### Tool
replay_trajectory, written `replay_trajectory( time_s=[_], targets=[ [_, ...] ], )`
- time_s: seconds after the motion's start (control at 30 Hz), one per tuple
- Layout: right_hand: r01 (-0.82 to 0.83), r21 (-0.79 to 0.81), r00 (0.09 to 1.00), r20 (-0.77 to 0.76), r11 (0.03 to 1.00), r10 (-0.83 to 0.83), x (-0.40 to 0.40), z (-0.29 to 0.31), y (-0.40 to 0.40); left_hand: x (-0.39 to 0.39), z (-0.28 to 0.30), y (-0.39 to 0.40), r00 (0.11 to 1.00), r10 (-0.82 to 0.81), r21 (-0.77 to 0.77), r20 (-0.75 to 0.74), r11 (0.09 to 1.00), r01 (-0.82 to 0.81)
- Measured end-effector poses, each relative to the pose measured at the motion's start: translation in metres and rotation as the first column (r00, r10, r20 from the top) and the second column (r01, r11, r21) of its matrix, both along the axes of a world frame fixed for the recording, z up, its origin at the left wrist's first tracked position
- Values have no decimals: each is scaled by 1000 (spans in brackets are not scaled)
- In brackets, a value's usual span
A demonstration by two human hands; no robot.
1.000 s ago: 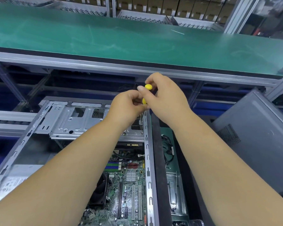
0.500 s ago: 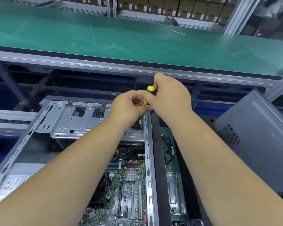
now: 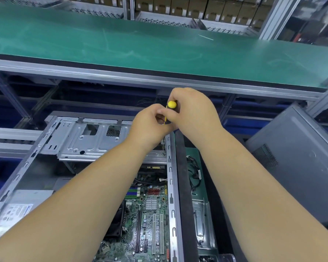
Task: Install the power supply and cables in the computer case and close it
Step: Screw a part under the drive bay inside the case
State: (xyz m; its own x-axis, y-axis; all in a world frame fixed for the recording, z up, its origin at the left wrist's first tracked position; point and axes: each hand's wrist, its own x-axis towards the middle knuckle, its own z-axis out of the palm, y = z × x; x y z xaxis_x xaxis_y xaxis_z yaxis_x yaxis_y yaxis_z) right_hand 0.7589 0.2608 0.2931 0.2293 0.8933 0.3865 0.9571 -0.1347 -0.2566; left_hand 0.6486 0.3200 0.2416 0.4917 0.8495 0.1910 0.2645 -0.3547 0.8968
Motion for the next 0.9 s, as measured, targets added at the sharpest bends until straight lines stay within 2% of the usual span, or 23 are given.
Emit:
replay_trajectory(
  time_s=[0.1,0.2,0.27,0.57,0.9],
  targets=[
    [23,8,1000,13,1000,-24,-3,-5,0,0,0,1,1000,4,7,-21,1000,-4],
    [-106,-8,982,-157,994,103,1,-3,-6,-1,-2,3,1000,4,-9,-19,1000,-4],
    [-153,-21,972,-186,988,147,3,-1,-9,-2,-3,6,1000,15,-19,-14,1000,-16],
    [-39,-14,985,-169,999,36,6,3,0,-2,-4,15,998,-34,-23,-43,999,33],
    [68,-1,979,-190,998,-66,2,-2,4,-3,7,12,980,-82,66,-183,993,95]
  ],
)
